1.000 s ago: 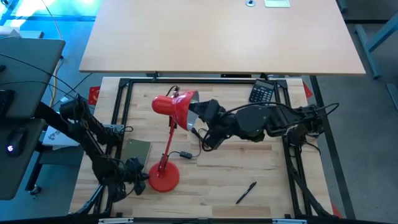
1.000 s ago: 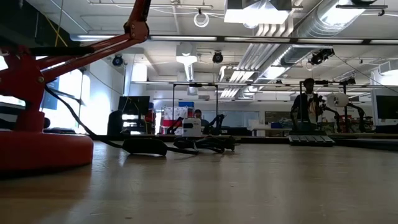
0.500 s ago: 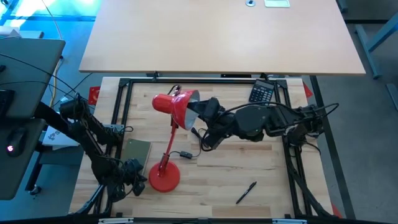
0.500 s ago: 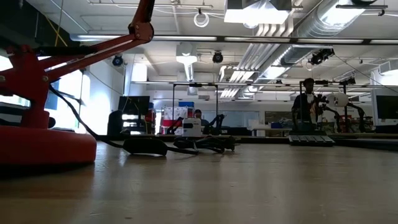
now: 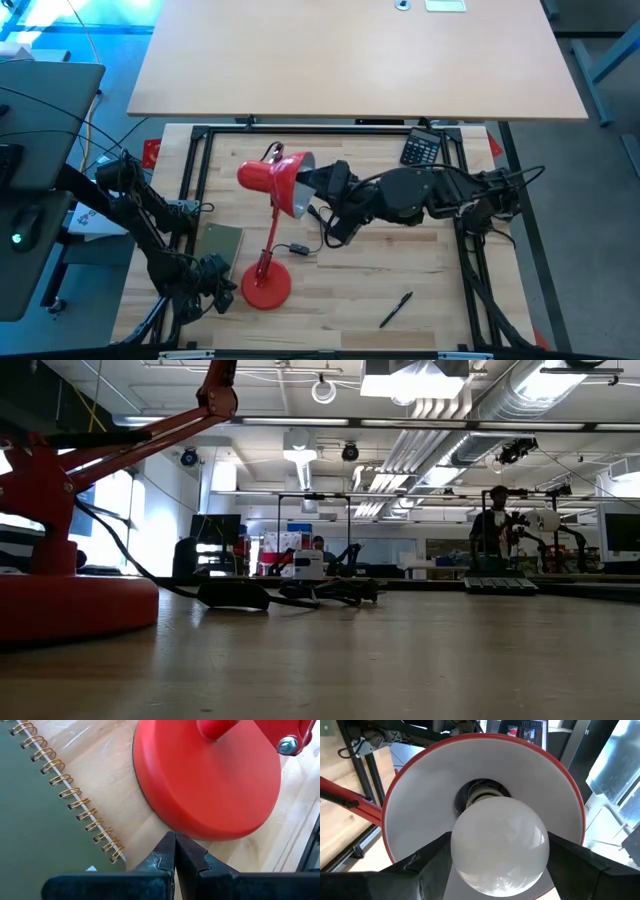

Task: Screw lightbulb
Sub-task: Remove the white lightbulb from the red lamp

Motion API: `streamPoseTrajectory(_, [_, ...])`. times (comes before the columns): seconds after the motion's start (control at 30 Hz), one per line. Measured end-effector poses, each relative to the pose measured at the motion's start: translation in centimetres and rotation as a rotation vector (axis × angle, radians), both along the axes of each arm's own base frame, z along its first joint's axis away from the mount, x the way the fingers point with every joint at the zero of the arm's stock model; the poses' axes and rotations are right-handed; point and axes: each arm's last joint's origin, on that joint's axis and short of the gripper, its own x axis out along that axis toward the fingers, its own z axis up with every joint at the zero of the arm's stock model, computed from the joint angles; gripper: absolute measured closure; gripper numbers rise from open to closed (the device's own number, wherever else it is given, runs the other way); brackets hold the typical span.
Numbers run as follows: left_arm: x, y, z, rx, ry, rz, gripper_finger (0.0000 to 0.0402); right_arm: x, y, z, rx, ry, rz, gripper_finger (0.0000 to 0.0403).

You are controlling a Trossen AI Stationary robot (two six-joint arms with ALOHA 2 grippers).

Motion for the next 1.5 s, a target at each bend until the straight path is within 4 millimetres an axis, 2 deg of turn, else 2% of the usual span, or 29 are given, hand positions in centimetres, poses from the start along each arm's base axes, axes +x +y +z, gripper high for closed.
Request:
streamPoseTrajectory(0.3, [0.0, 0.1, 0.0, 0.005, 0.001, 0.000, 0.0401, 0.1, 0.0, -0.1, -0.007, 0.001, -0.038, 0.0116])
streamPoseTrajectory(0.53, [0.0, 0.0, 0.0, 0.004, 0.000, 0.001, 0.0401, 0.7, 0.0, -0.7, 0.035, -0.008, -0.131, 0.0064])
streamPoseTrajectory(0.8, [0.0, 0.0, 0.0, -0.008, 0.015, -0.005, 0.0401, 1.4, 0.5, -1.5, 0.086, -0.007, -0.122, 0.0006])
streamPoseTrajectory(1.27, [0.0, 0.0, 0.0, -0.001, 0.018, -0.012, 0.0401, 0.8, 0.9, -1.3, 0.099, -0.025, -0.188, 0.0006])
streamPoseTrajectory(1.5, [0.0, 0.0, 0.0, 0.009, 0.017, -0.027, 0.0401, 0.4, 1.9, -1.2, 0.104, -0.030, -0.181, 0.0006])
